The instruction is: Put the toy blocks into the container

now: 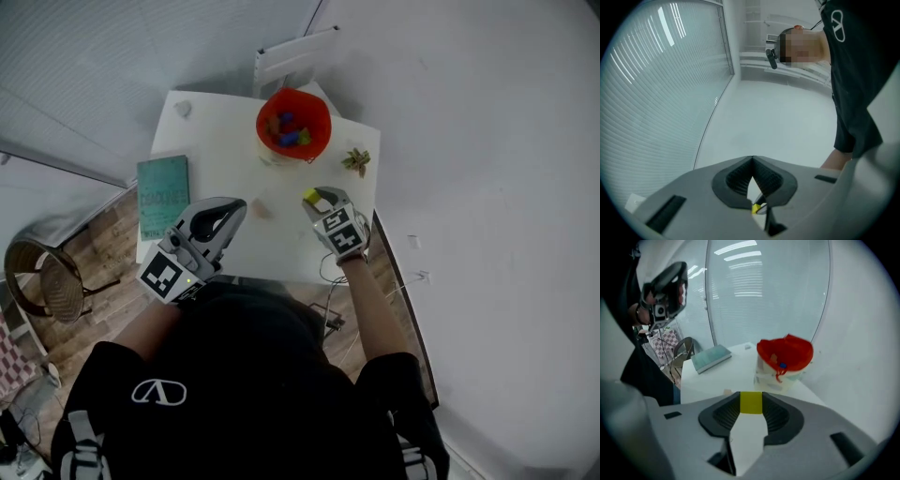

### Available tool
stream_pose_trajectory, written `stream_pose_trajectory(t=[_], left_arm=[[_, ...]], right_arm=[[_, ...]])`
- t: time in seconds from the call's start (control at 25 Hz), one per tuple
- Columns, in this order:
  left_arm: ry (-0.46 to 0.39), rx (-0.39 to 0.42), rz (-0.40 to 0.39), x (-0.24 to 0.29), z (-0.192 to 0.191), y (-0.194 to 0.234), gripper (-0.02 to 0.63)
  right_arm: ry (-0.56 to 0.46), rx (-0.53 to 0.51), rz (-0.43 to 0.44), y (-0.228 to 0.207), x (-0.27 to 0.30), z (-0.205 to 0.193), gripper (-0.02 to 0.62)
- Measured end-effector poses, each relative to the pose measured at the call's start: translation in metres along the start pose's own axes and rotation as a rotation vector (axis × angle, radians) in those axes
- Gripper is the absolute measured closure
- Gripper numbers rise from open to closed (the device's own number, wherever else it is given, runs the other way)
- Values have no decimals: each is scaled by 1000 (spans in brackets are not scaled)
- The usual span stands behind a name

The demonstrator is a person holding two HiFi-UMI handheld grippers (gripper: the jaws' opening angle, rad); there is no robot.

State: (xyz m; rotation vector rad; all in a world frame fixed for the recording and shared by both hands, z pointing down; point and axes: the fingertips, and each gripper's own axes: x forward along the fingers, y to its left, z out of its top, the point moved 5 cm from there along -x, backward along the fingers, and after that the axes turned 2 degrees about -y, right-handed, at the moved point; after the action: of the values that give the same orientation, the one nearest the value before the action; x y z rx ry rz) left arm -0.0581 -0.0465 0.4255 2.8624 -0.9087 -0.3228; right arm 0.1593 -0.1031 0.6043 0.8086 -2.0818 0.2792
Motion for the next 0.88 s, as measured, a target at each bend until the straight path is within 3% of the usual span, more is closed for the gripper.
stream_pose_trajectory(t=[0.28,0.48,0.72,0.88], left_arm=[[-27,28,-36,21,13,-1,601],[-46,57,-56,33,24,1,601],[-49,118,-75,45,35,-3,601],[-60,121,-78,49,37,-3,601]], right_arm=[[-385,36,-167,-6,-108,70,448],[-589,66,-259,0,-166,99,448],[-888,125,-328,10,-208,106,448],[-1007,157,-358,17,-214,99,448]])
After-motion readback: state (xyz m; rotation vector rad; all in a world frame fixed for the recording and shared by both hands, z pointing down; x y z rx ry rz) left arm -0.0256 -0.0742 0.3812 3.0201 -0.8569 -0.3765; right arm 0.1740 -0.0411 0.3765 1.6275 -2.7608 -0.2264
